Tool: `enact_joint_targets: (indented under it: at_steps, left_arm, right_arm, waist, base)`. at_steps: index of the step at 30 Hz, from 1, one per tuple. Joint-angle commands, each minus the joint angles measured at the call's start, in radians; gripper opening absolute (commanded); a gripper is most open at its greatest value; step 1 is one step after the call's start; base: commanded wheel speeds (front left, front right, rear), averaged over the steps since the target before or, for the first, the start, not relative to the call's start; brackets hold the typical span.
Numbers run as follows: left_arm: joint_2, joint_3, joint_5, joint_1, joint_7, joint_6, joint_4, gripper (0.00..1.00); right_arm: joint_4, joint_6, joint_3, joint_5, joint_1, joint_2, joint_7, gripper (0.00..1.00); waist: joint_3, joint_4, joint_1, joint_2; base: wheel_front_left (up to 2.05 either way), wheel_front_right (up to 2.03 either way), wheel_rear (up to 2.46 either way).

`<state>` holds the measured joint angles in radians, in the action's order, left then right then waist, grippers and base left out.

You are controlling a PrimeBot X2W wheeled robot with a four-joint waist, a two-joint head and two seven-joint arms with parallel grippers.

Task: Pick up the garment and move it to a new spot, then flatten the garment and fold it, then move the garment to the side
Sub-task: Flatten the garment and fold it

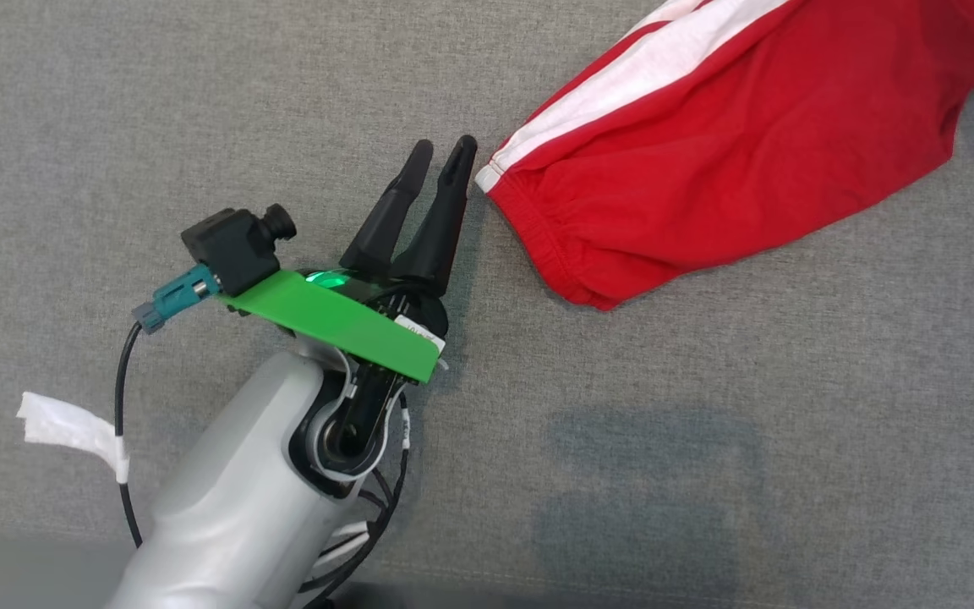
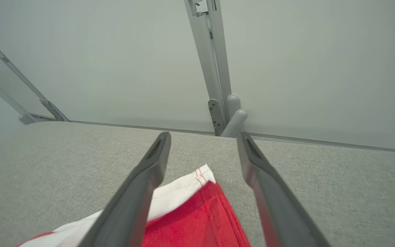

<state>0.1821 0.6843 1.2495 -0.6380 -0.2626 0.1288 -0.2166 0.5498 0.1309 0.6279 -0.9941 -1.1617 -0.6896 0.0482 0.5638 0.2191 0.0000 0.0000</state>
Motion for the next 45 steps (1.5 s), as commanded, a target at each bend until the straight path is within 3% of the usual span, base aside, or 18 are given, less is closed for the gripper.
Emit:
enact_joint_targets:
  at_steps: [1, 9, 17, 26, 36, 37, 38, 40, 41, 45]
  left_arm:
    - [-0.001, -0.021, -0.048, 0.020, -0.002, 0.003, -0.011, 1.00]
    - [-0.082, -0.209, -0.494, 0.193, -0.002, -0.076, 0.081, 1.00]
    - [-0.128, -0.223, -0.792, 0.342, -0.002, -0.140, 0.215, 1.00]
    - [-0.131, -0.128, -0.814, 0.398, -0.002, -0.189, 0.291, 1.00]
    - [-0.131, -0.102, -0.799, 0.360, -0.002, -0.193, 0.300, 1.00]
    - [-0.131, -0.101, -0.800, 0.357, -0.002, -0.193, 0.299, 1.00]
    - [-0.131, -0.101, -0.799, 0.356, -0.002, -0.193, 0.299, 1.00]
    - [-0.132, -0.100, -0.801, 0.354, -0.002, -0.192, 0.298, 1.00]
    - [-0.131, -0.100, -0.800, 0.355, -0.002, -0.191, 0.298, 1.00]
    - [-0.131, -0.099, -0.799, 0.360, -0.002, -0.188, 0.292, 1.00]
  right_arm:
    - [0.000, -0.001, 0.006, -0.019, 0.035, -0.007, 0.023, 1.00]
    - [0.005, -0.001, 0.039, -0.138, 0.207, -0.057, 0.069, 1.00]
    - [0.028, -0.001, 0.039, -0.225, 0.294, -0.091, 0.089, 1.00]
    - [0.132, -0.001, 0.067, -0.238, 0.261, -0.096, 0.052, 1.00]
    - [0.261, -0.001, 0.102, -0.241, 0.189, -0.044, -0.003, 1.00]
    - [0.271, -0.001, 0.108, -0.242, 0.188, -0.036, -0.007, 0.98]
    - [0.279, 0.000, 0.115, -0.245, 0.187, -0.027, -0.013, 0.62]
    - [0.286, 0.000, 0.132, -0.247, 0.191, -0.013, -0.022, 0.09]
    - [0.287, 0.000, 0.140, -0.248, 0.195, -0.008, -0.023, 0.00]
    - [0.282, 0.000, 0.157, -0.258, 0.212, -0.008, -0.004, 0.00]
  waist:
    - [-0.019, -0.013, 0.0000, 0.0000]
    - [-0.083, -0.036, 0.0000, 0.0000]
    - [-0.110, -0.005, 0.0000, 0.0000]
    - [-0.087, 0.074, 0.0000, 0.0000]
    - [-0.048, 0.123, 0.0000, 0.0000]
    - [-0.046, 0.124, 0.0000, 0.0000]
    - [-0.046, 0.125, 0.0000, 0.0000]
    - [-0.048, 0.123, 0.0000, 0.0000]
    - [-0.051, 0.120, 0.0000, 0.0000]
    - [-0.072, 0.101, 0.0000, 0.0000]
  base:
    - [0.00, 0.00, 0.00]
    - [0.00, 0.00, 0.00]
    - [0.00, 0.00, 0.00]
    - [0.00, 0.00, 0.00]
    - [0.00, 0.00, 0.00]
    - [0.00, 0.00, 0.00]
    - [0.00, 0.00, 0.00]
    - [0.00, 0.00, 0.00]
    - [0.00, 0.00, 0.00]
    - [0.00, 0.00, 0.00]
